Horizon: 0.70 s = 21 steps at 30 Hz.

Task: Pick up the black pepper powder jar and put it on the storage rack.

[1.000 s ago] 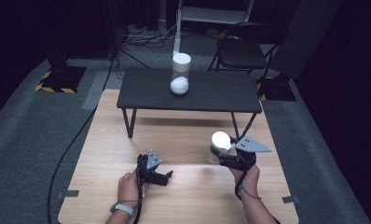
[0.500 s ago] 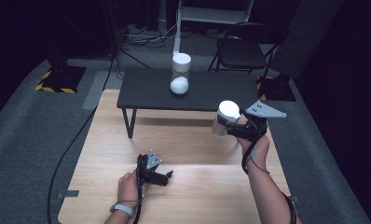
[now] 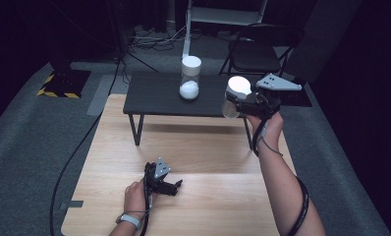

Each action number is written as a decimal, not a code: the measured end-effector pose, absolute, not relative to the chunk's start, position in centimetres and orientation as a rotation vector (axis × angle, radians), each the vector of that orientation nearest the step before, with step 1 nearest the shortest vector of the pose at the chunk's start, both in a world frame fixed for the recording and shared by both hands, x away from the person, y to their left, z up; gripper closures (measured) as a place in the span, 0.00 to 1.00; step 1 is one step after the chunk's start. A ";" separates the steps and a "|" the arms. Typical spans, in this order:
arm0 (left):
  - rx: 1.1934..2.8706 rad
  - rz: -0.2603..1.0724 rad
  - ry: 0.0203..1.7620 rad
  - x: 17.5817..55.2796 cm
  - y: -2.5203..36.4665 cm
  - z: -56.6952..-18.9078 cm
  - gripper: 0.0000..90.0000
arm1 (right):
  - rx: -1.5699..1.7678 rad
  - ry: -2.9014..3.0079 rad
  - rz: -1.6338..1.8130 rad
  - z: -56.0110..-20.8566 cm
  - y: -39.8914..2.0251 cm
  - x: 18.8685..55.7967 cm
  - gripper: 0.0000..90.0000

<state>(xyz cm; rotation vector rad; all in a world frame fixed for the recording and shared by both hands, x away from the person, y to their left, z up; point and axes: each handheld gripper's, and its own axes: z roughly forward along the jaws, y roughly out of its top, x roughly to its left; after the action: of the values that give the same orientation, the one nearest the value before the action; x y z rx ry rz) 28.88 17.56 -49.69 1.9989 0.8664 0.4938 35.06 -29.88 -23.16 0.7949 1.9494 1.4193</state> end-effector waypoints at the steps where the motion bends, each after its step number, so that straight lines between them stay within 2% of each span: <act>1: 1.998 0.494 0.865 28.9 17.6 -49.7 0.00 | 0.793 1.945 1.416 -23.0 -29.7 35.4 0.33; 21: 1.997 0.487 0.862 29.0 17.6 -49.7 0.00 | 0.872 1.952 1.398 -23.8 -25.6 42.8 0.33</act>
<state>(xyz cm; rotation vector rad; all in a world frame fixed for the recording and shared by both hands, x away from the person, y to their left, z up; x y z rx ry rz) 28.98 17.60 -49.74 1.9969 0.8624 0.4868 42.78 -25.57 -23.78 0.8720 1.9521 1.3981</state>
